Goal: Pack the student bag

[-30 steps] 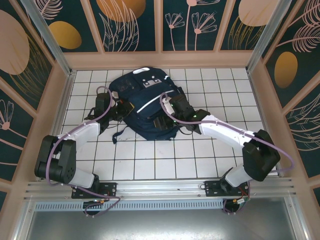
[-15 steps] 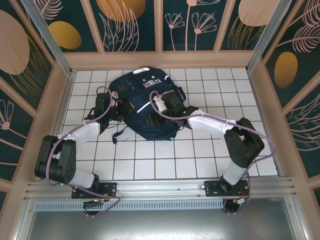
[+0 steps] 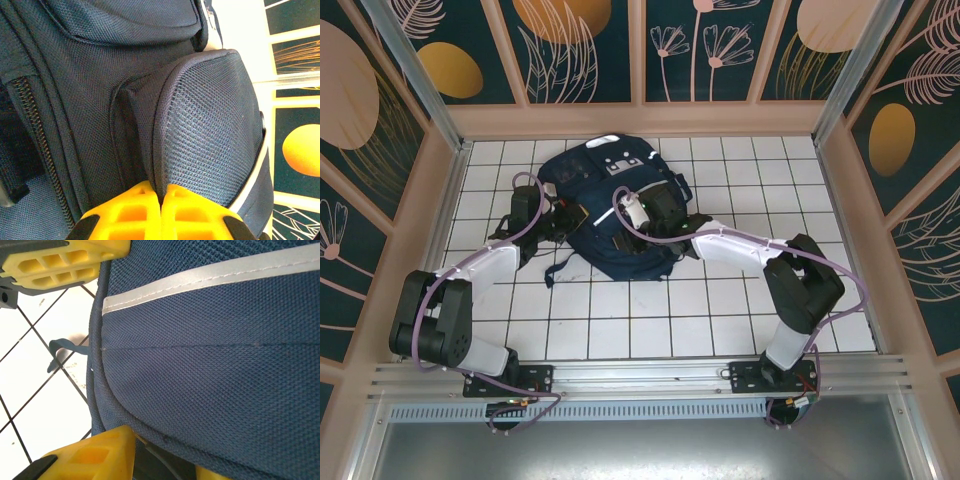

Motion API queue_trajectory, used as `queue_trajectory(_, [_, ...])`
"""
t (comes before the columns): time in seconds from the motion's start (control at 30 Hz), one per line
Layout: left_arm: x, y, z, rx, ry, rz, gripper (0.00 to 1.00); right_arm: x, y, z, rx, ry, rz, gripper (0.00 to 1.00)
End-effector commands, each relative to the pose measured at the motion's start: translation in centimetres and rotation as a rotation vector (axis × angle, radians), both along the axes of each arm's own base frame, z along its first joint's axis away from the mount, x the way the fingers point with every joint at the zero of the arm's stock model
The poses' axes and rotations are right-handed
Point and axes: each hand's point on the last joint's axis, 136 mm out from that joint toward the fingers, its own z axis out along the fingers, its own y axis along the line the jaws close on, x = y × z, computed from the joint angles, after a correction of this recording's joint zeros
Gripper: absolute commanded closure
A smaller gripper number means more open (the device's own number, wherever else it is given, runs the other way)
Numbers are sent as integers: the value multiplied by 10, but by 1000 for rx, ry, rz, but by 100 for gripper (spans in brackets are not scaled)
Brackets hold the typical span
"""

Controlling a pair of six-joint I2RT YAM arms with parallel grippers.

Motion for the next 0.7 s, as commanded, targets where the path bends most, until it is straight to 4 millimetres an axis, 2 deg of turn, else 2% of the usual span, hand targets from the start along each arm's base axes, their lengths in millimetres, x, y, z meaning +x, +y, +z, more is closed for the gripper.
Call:
queue_trajectory(0.0, [14, 3, 16, -6, -66, 18, 100, 4, 7, -3, -18, -22, 13, 64])
queue_trajectory(0.13, [14, 3, 17, -8, -69, 17, 100, 9, 11, -10, -57, -35, -3, 70])
queue_trajectory(0.3, [15, 7, 15, 6, -64, 38, 100, 18, 1, -9, -123, -94, -84, 92])
queue_trajectory(0.37, [15, 10, 13, 20, -61, 50, 100, 22, -13, -4, -147, -125, -145, 99])
queue_trajectory(0.5, [14, 19, 7, 62, -51, 89, 100, 28, -49, 9, -209, -191, -271, 100])
queue_trajectory(0.67, [11, 32, 2, 89, -43, 126, 100, 40, -106, 5, -290, -202, -414, 100])
